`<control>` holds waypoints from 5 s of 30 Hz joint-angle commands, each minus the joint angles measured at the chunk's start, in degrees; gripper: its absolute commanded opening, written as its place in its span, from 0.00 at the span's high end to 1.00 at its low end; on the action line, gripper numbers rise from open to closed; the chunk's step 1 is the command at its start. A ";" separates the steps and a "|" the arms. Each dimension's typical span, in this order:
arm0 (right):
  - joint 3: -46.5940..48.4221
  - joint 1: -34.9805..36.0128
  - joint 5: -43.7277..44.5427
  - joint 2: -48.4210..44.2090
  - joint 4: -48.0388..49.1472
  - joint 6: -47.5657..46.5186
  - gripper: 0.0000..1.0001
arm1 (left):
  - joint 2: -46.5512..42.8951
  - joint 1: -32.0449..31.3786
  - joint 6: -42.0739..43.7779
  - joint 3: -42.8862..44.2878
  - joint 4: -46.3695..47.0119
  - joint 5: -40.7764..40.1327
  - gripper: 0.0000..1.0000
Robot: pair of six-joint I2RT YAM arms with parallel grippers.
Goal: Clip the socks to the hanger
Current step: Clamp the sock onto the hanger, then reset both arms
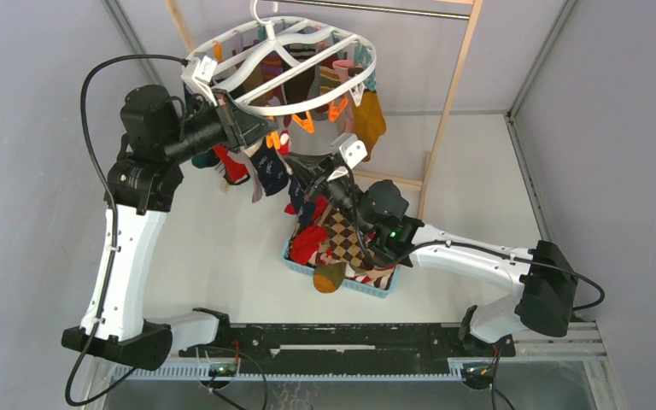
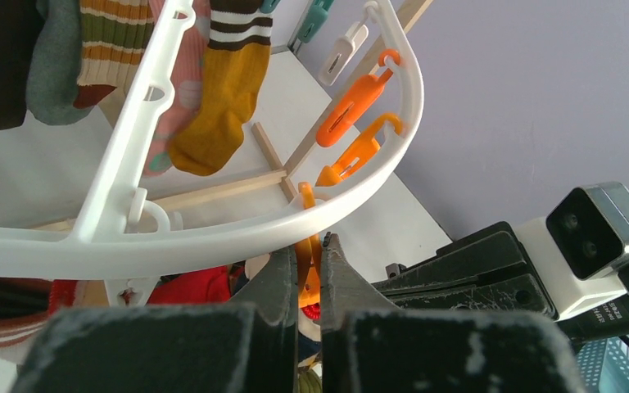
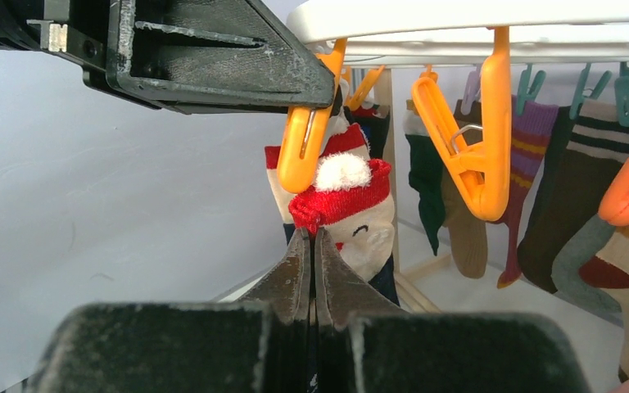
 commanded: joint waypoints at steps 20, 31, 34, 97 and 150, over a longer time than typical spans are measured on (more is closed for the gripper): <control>4.95 0.29 -3.17 1.13 3.49 4.38 1.00 | -1.59 0.51 0.35 -1.59 1.73 -2.29 1.00; 5.43 0.29 -1.73 -0.06 4.88 4.42 1.00 | -1.77 0.48 0.66 -1.78 1.77 -2.69 1.00; 4.94 0.16 -1.58 -0.85 5.33 5.06 1.00 | -1.77 0.47 0.87 -1.78 1.91 -2.79 1.00; 7.31 -3.05 2.43 -1.33 1.88 9.01 0.67 | -3.42 1.65 3.01 0.00 -2.48 -4.73 0.24; -54.73 -63.30 11.16 -22.02 5.50 17.90 0.05 | 1.94 27.62 15.92 -76.65 78.03 -25.08 0.00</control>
